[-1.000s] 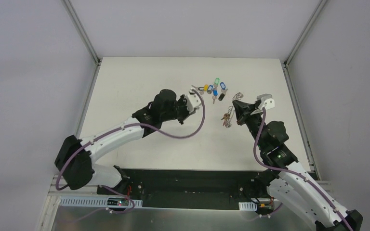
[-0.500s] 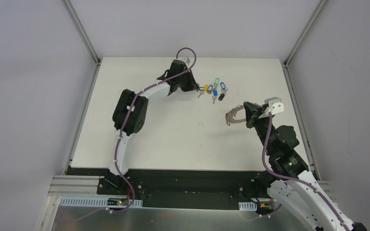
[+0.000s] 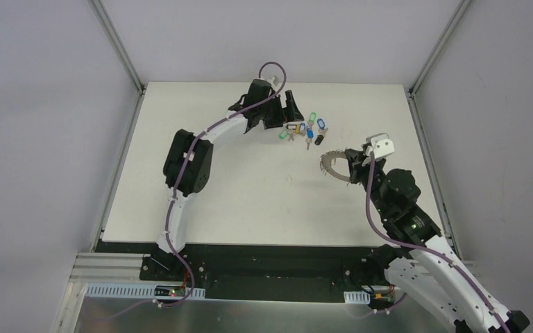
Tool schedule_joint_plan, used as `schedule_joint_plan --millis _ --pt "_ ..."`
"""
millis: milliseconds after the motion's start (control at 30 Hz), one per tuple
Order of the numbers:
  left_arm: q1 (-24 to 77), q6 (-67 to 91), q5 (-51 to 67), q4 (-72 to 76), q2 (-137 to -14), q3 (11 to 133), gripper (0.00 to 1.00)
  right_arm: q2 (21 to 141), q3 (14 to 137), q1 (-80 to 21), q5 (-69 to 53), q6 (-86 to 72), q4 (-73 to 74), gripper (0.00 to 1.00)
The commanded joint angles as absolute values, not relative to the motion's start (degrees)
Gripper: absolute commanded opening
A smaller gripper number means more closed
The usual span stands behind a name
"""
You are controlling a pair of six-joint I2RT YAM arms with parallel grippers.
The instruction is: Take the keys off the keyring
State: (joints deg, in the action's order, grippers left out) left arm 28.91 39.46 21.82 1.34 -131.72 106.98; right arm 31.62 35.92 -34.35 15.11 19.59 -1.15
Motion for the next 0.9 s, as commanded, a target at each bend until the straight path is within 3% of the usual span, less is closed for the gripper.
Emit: schedule_joint_plan --millis 0,200,400,600,633,733,767,867 --pt "28.1 35.38 15.46 -3.51 -112.52 96.4 0.99 35.36 43.24 -34.25 7.84 19.19 3.21 0.0" --pt "23.48 36.25 3.6 -15.04 -89.64 81.1 0.99 42.44 46.28 -34.3 2.71 16.71 5.81 0.0" --pt "21.67 26.59 -4.87 -19.76 -63.76 68.47 0.99 53.78 47.01 -35.54 -5.28 7.39 -12.74 0.0" --pt "21.63 13.57 -15.71 -24.21 -55.19 66.9 0.99 79.13 67.72 -44.34 -2.08 7.9 -21.2 0.0" --pt "21.62 12.32 -17.77 -24.25 -54.83 66.56 0.99 82.28 71.31 -45.28 -0.96 7.34 -22.04 0.05" --pt "21.62 11.13 -22.14 -24.25 -54.76 65.04 0.99 88.02 76.97 -47.1 7.58 2.79 -24.86 0.93" --pt "21.62 11.72 -22.22 -24.16 -54.9 64.35 0.99 88.4 77.31 -47.64 9.42 2.97 -24.84 0.98" --pt "21.62 13.88 -19.69 -21.79 -54.82 60.75 0.99 86.18 76.32 -48.27 10.31 5.96 -20.99 0.99"
